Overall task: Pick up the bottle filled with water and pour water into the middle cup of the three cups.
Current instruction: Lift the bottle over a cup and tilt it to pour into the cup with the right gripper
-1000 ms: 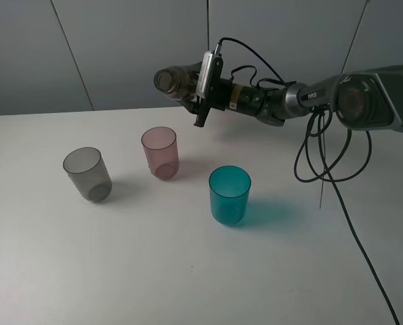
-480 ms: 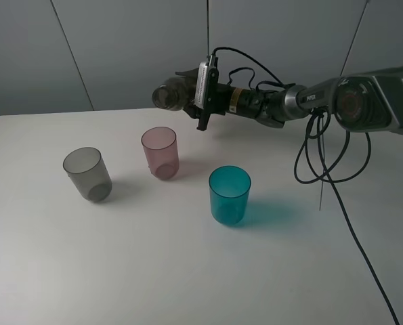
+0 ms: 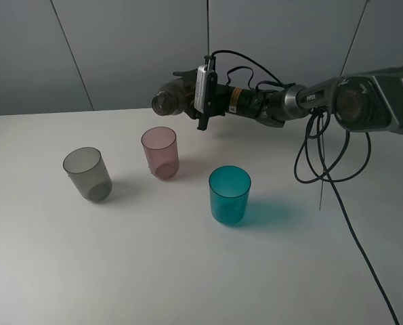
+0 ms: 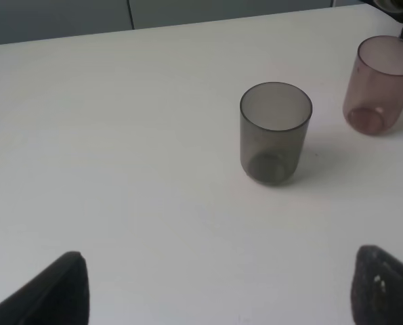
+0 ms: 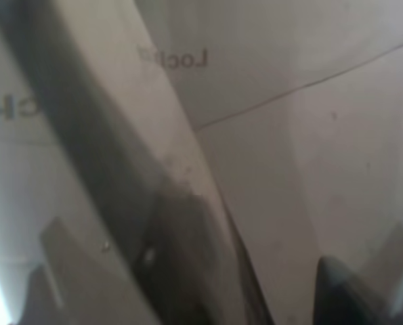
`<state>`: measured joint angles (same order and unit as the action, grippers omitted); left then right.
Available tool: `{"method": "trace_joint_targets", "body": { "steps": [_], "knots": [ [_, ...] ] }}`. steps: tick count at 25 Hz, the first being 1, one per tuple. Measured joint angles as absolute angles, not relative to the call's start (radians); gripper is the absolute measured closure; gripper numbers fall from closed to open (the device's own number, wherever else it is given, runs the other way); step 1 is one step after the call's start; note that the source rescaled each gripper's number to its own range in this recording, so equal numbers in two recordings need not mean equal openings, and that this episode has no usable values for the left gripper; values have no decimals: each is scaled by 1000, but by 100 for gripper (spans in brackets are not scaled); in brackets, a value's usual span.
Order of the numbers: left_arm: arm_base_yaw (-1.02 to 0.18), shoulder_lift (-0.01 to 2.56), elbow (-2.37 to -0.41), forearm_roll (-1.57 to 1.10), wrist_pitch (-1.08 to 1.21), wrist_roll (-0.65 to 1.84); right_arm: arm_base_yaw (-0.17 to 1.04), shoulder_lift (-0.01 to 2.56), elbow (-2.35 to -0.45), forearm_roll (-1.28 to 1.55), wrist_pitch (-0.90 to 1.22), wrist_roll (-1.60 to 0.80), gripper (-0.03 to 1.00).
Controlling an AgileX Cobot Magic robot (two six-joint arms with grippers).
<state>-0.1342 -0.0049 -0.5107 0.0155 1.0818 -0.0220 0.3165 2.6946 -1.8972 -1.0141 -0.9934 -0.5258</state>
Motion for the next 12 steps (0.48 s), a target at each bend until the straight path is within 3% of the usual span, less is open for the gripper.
{"method": "trace_joint_targets", "body": {
  "steps": [12],
  "knots": [
    [-134, -5, -511, 16, 1082, -22, 317, 2695, -1897, -1014, -993, -614, 97]
  ]
}}
